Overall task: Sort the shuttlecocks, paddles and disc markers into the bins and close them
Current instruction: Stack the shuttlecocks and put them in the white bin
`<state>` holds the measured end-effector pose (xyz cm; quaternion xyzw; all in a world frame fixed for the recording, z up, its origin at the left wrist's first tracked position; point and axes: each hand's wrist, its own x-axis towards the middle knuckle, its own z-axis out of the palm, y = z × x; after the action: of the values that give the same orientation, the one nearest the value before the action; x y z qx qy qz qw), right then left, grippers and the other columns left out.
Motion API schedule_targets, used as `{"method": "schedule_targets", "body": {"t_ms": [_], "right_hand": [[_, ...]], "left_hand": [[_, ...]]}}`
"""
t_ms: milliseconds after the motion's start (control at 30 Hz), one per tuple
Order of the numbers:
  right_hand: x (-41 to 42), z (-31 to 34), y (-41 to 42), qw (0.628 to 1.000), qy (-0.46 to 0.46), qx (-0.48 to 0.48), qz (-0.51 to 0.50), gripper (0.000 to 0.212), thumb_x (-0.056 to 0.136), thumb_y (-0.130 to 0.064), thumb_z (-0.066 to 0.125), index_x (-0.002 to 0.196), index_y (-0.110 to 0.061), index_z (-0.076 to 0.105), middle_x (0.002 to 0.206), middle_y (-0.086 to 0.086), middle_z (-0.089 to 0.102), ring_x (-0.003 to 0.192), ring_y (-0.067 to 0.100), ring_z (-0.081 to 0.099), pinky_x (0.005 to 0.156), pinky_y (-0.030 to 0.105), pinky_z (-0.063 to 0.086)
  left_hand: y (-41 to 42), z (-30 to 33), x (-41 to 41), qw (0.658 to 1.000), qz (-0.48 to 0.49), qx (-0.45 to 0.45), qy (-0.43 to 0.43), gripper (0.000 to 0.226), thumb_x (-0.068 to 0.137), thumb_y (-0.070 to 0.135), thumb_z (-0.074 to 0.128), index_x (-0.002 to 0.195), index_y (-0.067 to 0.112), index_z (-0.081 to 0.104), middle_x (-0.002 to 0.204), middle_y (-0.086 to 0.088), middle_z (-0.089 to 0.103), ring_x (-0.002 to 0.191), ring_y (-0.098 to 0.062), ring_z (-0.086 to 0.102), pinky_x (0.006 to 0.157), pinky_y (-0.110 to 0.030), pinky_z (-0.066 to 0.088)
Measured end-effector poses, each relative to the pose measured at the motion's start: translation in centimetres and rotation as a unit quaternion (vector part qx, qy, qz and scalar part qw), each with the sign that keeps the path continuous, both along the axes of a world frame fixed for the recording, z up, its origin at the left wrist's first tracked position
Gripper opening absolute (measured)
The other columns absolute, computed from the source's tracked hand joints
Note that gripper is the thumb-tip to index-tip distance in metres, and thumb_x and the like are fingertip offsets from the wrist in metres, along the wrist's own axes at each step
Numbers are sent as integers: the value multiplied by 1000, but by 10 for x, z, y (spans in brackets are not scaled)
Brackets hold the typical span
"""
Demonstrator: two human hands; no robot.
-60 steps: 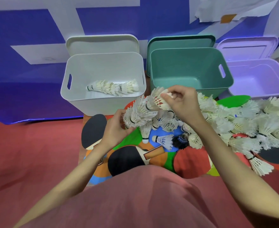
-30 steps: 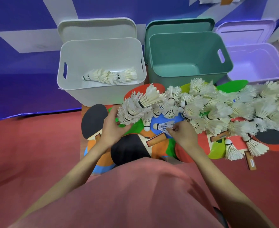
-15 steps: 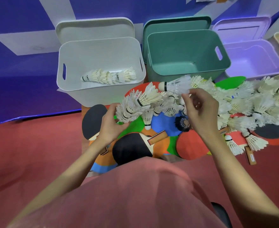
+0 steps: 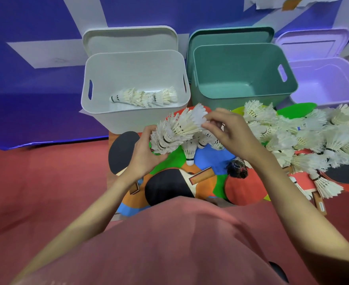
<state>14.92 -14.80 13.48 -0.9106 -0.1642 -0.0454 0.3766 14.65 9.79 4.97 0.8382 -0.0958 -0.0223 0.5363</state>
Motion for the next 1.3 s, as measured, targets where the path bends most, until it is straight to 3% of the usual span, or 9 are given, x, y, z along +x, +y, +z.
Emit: {"method": "schedule_targets", "body": {"t_ms": [167,300,400,533,667,833,933,1100,1300], "right_hand": [[5,-1,7,998,1,56,-35,9,89,-16,64,96,-11,67,76,-5,50,68,5,48,62,8,34],[3,-1,6,987,9,141,-74,20,91,-18,62,110,-17,66,86,2,59,71,8,51,52,23,40],[0,-18,2,972,23,181,-149,14,92,-16,59,103,-19,67,83,-5,62,71,10,53,55,31,45],[-9,-63,9,986,101,9,-131,11,90,-15,58,97,-17,67,79,-5,63,62,6,54,64,29,47],[-21,-92,35,967,197,-161,-33,31,93,-19,53,124,-18,58,93,5,70,91,24,63,71,34,49],[-7,-100,61,934,188,-304,20,58,92,-14,47,147,-18,28,106,15,65,99,35,61,71,39,46],[3,-100,65,912,174,-372,3,45,88,-4,46,133,-6,39,104,16,64,92,38,63,67,39,46],[7,-93,61,915,157,-371,-21,13,88,-3,48,97,-5,57,93,13,65,87,35,63,61,32,37],[-2,-48,38,970,105,-203,-78,13,92,-24,54,92,-12,59,83,8,67,84,31,61,66,37,49]], "left_hand": [[-2,-5,4,999,44,-24,-1,57,68,5,82,110,25,49,99,16,60,93,-15,61,78,-25,49],[1,-9,7,997,64,-41,5,56,67,5,83,109,21,49,96,9,60,88,-15,62,74,-26,49],[8,-11,3,997,66,-46,16,54,65,15,80,109,20,50,96,8,63,90,-16,63,75,-32,51],[19,-18,-4,995,82,-47,22,53,63,22,78,108,22,51,95,16,61,90,-17,63,79,-37,51],[31,-23,-6,993,99,-55,27,51,61,27,77,102,39,49,92,10,64,86,-24,64,77,-47,52],[38,-23,-9,991,112,-60,26,53,60,28,76,105,21,50,90,24,63,79,-8,61,73,-39,52],[40,-23,-10,991,116,-64,25,53,58,33,73,103,23,49,88,27,62,75,-2,58,71,-34,49],[44,-25,-13,989,125,-67,26,51,58,33,74,102,27,49,86,24,62,76,-6,59,70,-35,50],[46,-23,-11,990,124,-55,27,50,58,34,74,99,40,47,87,27,61,77,-8,59,72,-37,51]]}}
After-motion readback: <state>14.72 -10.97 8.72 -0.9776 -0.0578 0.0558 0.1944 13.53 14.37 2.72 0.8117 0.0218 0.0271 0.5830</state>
